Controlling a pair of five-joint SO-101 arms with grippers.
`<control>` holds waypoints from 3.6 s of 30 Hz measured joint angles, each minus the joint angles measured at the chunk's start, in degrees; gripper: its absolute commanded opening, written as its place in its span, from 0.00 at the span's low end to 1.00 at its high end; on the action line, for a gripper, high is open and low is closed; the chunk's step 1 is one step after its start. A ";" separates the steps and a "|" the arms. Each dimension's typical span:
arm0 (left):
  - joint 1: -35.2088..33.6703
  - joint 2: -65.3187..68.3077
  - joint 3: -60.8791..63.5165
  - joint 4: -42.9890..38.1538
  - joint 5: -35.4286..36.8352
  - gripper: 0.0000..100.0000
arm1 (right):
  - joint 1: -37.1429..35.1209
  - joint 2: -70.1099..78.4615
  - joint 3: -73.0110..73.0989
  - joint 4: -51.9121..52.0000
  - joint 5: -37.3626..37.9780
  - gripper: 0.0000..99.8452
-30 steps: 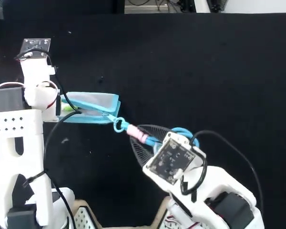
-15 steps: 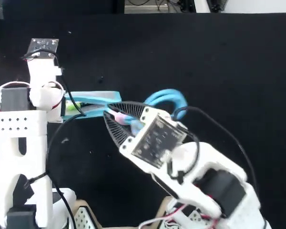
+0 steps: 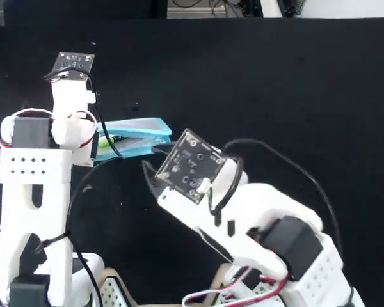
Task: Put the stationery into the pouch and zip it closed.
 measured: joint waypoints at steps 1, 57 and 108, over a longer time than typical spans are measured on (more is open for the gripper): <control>0.00 0.00 0.00 0.00 0.00 0.03 | 0.44 -0.53 0.44 0.79 -0.97 0.20; -4.31 0.00 -0.35 0.00 -3.87 0.03 | 5.98 -11.96 29.80 -18.02 3.78 0.13; -4.31 0.00 -0.35 0.00 -3.87 0.03 | 3.34 -11.43 29.80 -17.32 5.45 0.05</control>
